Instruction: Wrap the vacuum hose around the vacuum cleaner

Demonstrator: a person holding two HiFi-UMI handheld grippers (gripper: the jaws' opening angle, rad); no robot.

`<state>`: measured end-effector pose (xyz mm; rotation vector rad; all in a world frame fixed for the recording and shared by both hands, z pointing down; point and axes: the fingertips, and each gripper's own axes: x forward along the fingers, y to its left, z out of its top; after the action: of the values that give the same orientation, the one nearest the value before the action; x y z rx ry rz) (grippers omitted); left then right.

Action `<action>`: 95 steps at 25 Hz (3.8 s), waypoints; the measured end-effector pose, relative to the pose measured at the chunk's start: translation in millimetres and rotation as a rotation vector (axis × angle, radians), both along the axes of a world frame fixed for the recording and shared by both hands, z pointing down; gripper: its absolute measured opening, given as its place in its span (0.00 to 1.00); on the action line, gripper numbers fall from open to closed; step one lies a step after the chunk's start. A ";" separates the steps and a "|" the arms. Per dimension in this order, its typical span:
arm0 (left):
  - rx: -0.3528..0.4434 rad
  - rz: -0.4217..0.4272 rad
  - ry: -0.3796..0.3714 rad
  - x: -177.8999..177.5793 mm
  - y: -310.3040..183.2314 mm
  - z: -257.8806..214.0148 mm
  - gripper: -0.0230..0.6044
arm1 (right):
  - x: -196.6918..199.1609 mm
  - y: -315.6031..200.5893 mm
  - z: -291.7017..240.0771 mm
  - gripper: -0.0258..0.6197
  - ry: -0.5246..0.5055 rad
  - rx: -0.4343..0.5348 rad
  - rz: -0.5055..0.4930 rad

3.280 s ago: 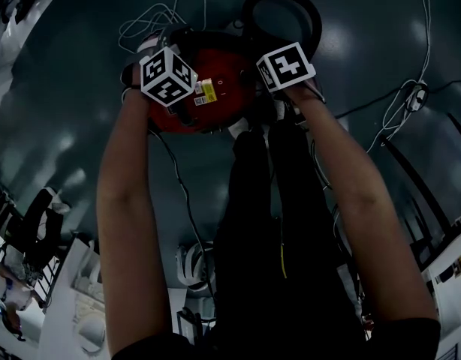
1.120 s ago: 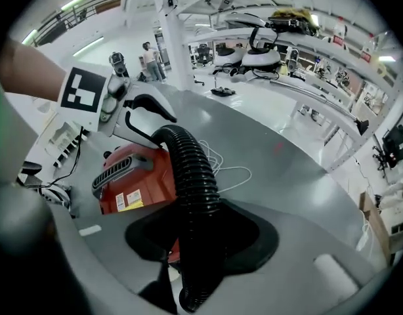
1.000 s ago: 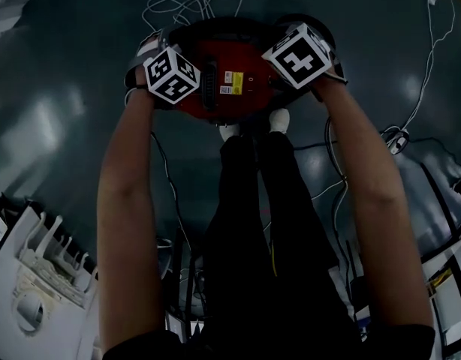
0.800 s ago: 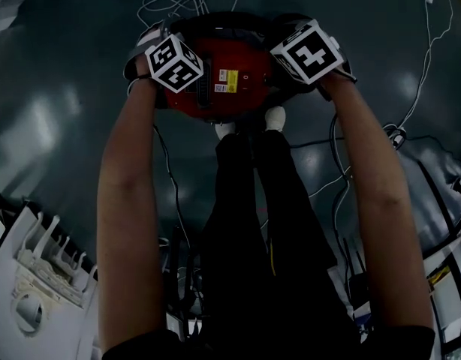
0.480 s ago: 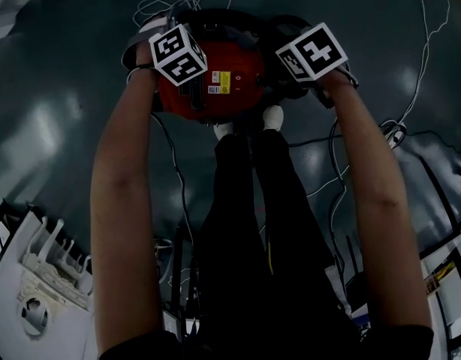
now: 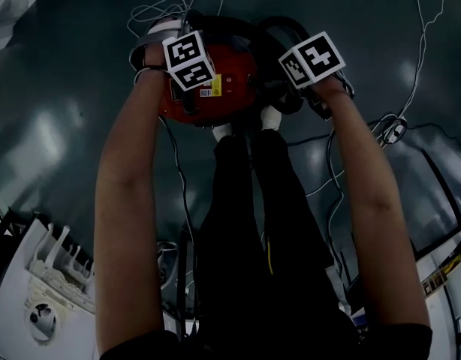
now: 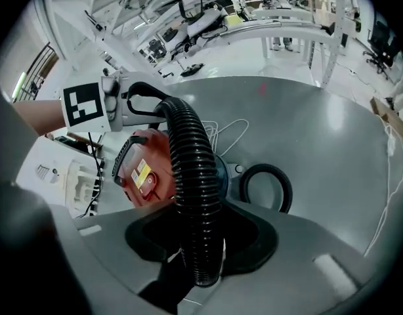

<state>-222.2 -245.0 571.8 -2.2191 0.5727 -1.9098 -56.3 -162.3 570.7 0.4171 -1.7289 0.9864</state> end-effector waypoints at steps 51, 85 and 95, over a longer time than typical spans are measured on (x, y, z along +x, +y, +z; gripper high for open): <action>-0.169 -0.544 0.605 91.5 234.0 -19.4 0.41 | -17.7 115.0 10.2 0.30 -0.086 -0.373 0.032; -0.481 -0.420 0.773 182.8 357.2 44.2 0.58 | -52.6 162.1 -26.4 0.30 -0.100 -0.319 0.058; -0.510 -0.370 0.824 194.2 364.6 47.3 0.36 | -56.7 164.1 -38.3 0.30 -0.119 -0.305 0.028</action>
<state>-28.0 119.7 619.1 -3.4642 0.6800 -1.2691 -112.9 1.8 532.4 0.1890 -1.6453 1.2938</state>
